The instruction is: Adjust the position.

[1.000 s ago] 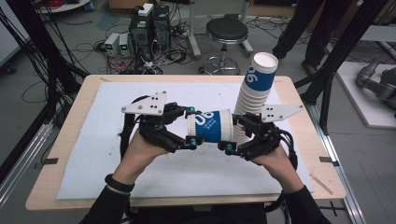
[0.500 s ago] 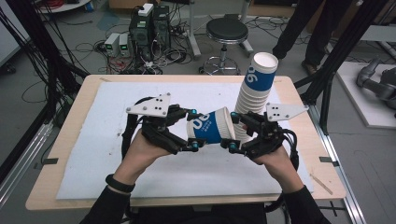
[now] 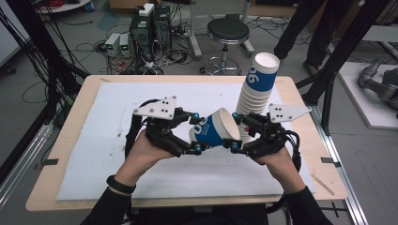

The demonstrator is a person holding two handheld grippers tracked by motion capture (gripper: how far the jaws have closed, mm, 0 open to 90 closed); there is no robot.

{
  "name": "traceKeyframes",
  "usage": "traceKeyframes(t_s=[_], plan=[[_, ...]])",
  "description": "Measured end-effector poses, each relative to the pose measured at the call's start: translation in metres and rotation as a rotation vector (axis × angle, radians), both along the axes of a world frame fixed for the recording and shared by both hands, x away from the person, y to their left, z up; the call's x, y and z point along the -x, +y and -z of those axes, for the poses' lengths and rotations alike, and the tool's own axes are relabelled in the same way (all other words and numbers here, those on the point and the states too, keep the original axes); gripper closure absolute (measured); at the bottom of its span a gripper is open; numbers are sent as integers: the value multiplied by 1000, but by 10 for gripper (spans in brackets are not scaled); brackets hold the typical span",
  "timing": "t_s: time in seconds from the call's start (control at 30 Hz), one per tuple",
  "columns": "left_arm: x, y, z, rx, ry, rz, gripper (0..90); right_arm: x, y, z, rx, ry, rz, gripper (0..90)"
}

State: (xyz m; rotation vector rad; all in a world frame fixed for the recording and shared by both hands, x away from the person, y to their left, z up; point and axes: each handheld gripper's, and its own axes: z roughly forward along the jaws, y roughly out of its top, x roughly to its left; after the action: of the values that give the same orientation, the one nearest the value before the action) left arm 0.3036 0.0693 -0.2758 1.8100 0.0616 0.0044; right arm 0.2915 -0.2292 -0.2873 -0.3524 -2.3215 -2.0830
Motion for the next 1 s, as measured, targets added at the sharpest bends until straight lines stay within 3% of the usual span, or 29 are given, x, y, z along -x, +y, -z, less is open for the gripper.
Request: traceKeyframes(t_s=[0.13,0.4,0.53,0.63,0.93,1.0], plan=[[-1,-2,1,-25,8,-5,248,-1,0,1,4,-2,1,232],[3,4,-5,-22,-2,-15,217,1,0,0,34,-16,14,233],[3,-1,-3,-110,-6,-13,217,2,4,1,62,-25,11,233],[3,-5,-1,-145,-18,-19,217,1,7,2,90,-18,8,233],[5,-11,2,-226,-59,-29,264,2,11,2,131,-24,3,233],[5,-12,3,-232,-52,-27,268,3,11,2,147,-25,9,233]])
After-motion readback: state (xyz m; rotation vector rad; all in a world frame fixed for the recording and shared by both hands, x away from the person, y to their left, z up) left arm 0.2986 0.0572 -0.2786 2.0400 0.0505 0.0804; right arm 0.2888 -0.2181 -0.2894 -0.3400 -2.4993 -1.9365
